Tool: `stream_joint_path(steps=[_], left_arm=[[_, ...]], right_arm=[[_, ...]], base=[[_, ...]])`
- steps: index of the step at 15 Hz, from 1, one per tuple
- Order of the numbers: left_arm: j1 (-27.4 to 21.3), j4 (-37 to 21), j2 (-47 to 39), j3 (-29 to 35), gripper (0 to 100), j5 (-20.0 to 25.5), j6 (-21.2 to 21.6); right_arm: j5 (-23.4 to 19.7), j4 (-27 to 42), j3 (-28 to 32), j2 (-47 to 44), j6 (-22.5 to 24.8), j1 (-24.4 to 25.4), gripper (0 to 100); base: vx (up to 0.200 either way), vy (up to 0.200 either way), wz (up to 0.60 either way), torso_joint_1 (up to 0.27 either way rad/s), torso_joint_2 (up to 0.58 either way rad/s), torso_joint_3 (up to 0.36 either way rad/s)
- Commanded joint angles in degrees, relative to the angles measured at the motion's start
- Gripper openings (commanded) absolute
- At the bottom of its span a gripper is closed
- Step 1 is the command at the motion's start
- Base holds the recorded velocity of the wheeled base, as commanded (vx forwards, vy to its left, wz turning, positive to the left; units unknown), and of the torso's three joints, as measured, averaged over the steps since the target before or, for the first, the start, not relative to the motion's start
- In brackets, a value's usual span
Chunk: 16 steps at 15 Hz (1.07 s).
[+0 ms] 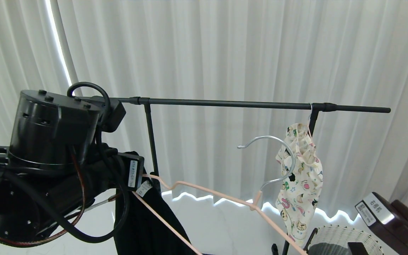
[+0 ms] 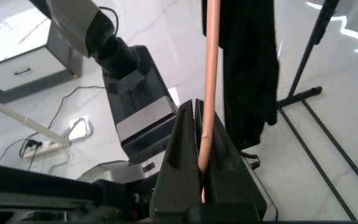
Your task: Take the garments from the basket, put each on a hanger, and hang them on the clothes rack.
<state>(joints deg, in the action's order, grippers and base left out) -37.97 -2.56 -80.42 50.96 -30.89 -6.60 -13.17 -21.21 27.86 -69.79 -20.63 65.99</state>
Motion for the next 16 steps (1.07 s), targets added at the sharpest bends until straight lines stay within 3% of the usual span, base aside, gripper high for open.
stream_joint_path(steps=[1,6,12,16], left_arm=[[-0.3,0.0,0.6,-0.2,0,0.0,0.0],[-0.4,0.0,0.6,-0.3,0,0.0,0.0],[-6.4,0.0,1.9,-1.2,0,-0.1,0.3],[-8.6,-0.1,2.6,-1.3,0,0.0,1.8]], right_arm=[[0.0,-0.7,0.0,-1.2,0.1,-1.4,0],[0.0,-0.9,0.1,-1.2,0.3,-2.3,0],[-0.3,-0.9,3.4,-5.2,0.8,-2.2,0],[-4.3,-0.9,4.0,-6.6,3.0,-2.2,0]], base=[[0.000,0.000,0.00,0.000,0.00,0.000],[0.000,0.000,0.00,0.000,0.00,0.000],[0.000,0.000,0.00,0.000,0.00,0.000],[0.000,0.000,0.00,0.000,0.00,0.000]])
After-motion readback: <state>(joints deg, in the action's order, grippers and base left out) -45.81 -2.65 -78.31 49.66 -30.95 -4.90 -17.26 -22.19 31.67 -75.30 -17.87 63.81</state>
